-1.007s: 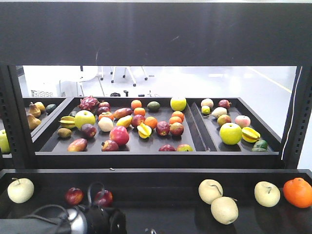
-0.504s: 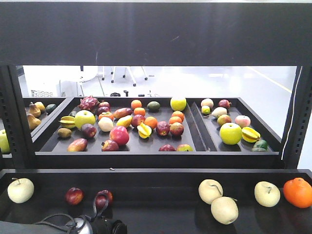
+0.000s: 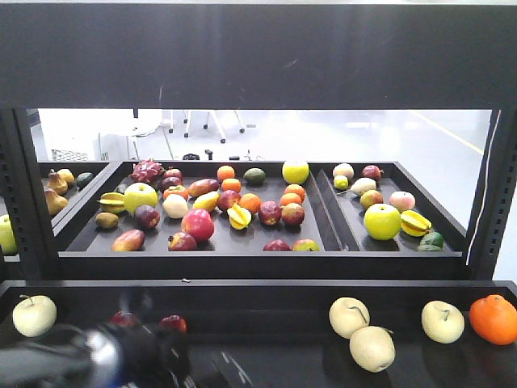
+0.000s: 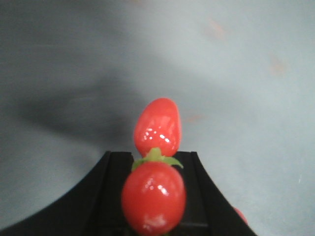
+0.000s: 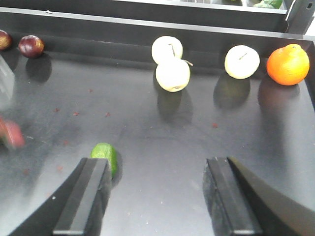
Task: Pick snacks and fruit into basket
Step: 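Reach the right gripper down and grasp the green lime on the tray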
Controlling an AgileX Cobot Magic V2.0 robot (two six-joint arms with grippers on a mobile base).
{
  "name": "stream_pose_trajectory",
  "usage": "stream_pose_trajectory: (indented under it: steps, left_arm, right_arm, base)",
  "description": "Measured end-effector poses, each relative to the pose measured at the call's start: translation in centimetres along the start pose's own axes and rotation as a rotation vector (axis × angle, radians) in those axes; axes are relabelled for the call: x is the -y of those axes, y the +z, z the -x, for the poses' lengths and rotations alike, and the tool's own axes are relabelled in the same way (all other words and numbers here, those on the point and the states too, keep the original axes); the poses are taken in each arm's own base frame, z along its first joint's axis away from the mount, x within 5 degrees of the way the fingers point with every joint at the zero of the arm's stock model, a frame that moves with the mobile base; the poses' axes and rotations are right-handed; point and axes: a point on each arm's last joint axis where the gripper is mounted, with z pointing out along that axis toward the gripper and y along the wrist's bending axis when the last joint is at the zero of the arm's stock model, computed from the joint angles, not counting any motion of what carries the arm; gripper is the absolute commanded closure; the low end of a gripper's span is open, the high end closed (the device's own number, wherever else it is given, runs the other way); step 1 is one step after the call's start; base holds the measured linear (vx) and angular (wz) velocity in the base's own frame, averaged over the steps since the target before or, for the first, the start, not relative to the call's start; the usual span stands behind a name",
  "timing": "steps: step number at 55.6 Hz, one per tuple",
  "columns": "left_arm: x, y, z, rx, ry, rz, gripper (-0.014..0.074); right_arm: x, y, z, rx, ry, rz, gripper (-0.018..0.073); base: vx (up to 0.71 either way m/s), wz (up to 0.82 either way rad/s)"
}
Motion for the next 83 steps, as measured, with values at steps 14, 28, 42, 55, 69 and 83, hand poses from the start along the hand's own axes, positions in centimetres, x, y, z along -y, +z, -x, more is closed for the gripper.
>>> stream_pose_trajectory:
  steps: [14,28,42,55,69,83]
  left_arm:
    - [-1.3,-10.3,-0.5,0.307,-0.148,0.137,0.0605]
    - [0.7,-17.1,-6.0,0.540,-0.221,0.308,0.0605]
    - [2.9,-19.5,-12.9,0.673,-0.360,0.423,0.0603]
    - [5.3,-19.7,-16.0,0.701,-0.380,0.421,0.0603]
    - [6.3,-20.8,-16.7,0.750,-0.375,0.432,0.0603]
    - [6.6,-21.2,-16.8,0.768,-0.369,0.439,0.0602]
  right_arm:
    - [0.1,2.5,-1.0,-0.221,-0.070,0.023,0.0067]
    - [-0.4,6.6,-0.4,-0.323,-0.083,0.115,0.0001]
    - [-2.1,12.2,1.4,-0.415,-0.079,0.252,-0.0002]
    - [-5.3,18.6,2.2,-0.517,-0.162,0.305,-0.0012]
    - [-6.9,25.4,1.5,-0.639,-0.100,0.275,-0.0048]
    - [-7.5,30.7,-0.3,-0.732,-0.089,0.271,-0.0047]
  base:
    - [0.00,0.00]
    - [0.00,0.00]
    - [0.00,0.00]
    - [0.00,0.00]
    - [0.00,0.00]
    - [0.00,0.00]
